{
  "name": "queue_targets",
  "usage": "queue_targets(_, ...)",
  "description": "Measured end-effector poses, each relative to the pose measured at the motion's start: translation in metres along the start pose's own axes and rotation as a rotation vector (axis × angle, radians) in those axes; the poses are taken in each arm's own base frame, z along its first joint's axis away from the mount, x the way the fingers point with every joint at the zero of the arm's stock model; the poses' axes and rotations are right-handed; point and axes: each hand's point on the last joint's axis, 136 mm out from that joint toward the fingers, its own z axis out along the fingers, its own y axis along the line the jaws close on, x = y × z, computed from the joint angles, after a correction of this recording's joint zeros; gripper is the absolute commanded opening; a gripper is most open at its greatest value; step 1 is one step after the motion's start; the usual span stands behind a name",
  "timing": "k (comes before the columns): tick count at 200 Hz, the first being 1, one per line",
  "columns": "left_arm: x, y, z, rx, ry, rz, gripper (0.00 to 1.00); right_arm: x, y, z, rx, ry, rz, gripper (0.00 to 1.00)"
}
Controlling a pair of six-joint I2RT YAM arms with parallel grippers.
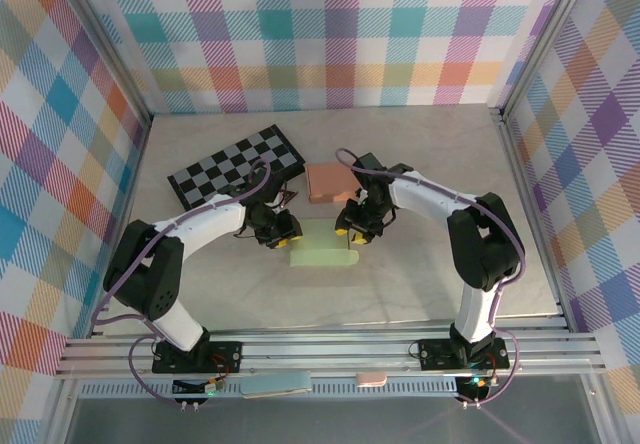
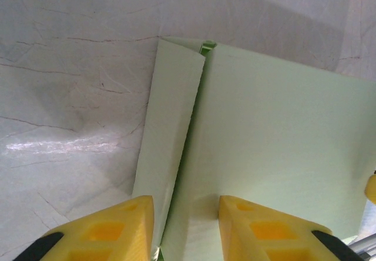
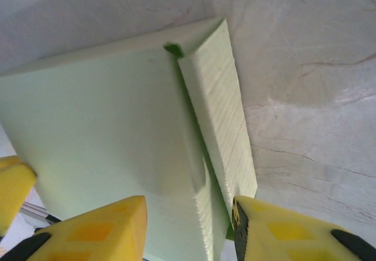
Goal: Fold the paper box
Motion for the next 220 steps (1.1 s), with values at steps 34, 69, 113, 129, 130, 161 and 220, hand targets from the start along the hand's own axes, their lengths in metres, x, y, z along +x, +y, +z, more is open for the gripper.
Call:
queue_targets(34,0.001,0.001,0.002,0.0,0.001,0.007,0.31,0.003,-0.007,0.004,0.016,0.009,-0.017,0.4)
queue_targets(69,0.001,0.002,0.003,0.004,0.001,0.011,0.3,0.003,-0.009,0.008,0.019,0.014,-0.034,0.37)
queue_targets(113,0.0,0.003,0.007,0.011,-0.007,0.019,0.25,0.001,-0.011,0.015,0.027,0.019,-0.051,0.31)
queue_targets(129,0.0,0.003,0.008,0.013,-0.01,0.021,0.24,0.001,-0.011,0.015,0.025,0.019,-0.057,0.3)
queue_targets(130,0.0,0.003,0.008,0.013,-0.01,0.021,0.24,0.001,-0.011,0.015,0.024,0.019,-0.057,0.3)
queue_targets(161,0.0,0.004,0.009,0.018,-0.014,0.025,0.2,0.001,-0.01,0.016,0.022,0.019,-0.059,0.27)
queue_targets(220,-0.001,0.003,0.01,0.022,-0.018,0.028,0.17,0.001,-0.01,0.016,0.022,0.019,-0.059,0.21)
